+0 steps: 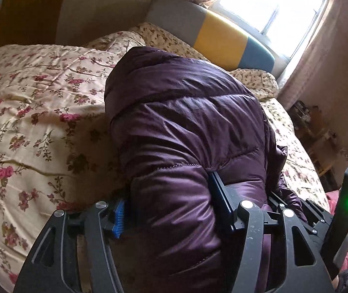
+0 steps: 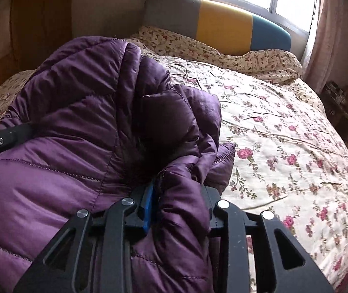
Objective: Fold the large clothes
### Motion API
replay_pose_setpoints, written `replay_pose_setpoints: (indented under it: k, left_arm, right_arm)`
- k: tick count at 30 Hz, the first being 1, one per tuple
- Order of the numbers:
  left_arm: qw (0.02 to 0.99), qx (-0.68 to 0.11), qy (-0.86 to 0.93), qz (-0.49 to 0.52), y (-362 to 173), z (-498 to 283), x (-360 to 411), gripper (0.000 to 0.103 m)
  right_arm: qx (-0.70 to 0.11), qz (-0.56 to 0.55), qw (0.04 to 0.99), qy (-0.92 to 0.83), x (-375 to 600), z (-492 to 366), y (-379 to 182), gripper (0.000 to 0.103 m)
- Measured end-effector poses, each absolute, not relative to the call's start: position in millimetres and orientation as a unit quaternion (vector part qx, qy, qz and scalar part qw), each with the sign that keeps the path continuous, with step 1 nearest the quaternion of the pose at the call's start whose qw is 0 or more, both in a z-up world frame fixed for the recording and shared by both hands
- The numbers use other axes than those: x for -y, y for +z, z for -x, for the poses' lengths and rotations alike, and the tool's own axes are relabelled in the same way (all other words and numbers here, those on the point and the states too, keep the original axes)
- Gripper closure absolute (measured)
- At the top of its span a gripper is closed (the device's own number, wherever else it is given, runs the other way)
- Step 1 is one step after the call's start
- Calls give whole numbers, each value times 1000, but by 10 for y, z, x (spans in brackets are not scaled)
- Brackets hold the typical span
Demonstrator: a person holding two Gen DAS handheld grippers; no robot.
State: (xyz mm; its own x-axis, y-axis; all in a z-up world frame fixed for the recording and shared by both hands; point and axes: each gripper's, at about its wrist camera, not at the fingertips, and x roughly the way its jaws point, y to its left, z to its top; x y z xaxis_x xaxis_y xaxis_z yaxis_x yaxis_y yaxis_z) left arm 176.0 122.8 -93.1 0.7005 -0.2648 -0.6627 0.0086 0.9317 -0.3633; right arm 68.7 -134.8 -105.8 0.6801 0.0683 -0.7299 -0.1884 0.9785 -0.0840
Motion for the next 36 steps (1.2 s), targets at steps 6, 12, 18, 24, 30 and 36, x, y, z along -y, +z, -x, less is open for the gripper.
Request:
replay_pose_setpoints:
  k: [6, 12, 18, 24, 30, 36]
  left_arm:
    - [913, -377, -52, 144, -850, -1737, -1167, 42]
    - [915, -377, -41, 136, -810, -1737, -1186, 41]
    - [918, -374, -33, 129, -744, -1691, -1195, 41]
    - [921, -370, -24, 122, -652, -1639, -1199, 41]
    - [930, -351, -21, 107, -489, -1590, -1180, 41]
    - [934, -342, -23, 103, -365, -1649, -1156, 41]
  right_arm:
    - [-391, 59, 915, 75, 1389, -658, -1045, 71]
    - [-389, 55, 917, 69, 1422, -609, -926, 65]
    - [-383, 57, 920, 57, 1410, -573, -802, 53]
    - [-368, 56, 927, 46, 1409, -497, -602, 35]
    - [-336, 59, 939, 43, 1319, -415, -322, 29]
    - [-322, 64, 944, 42, 1223, -464, -153, 36]
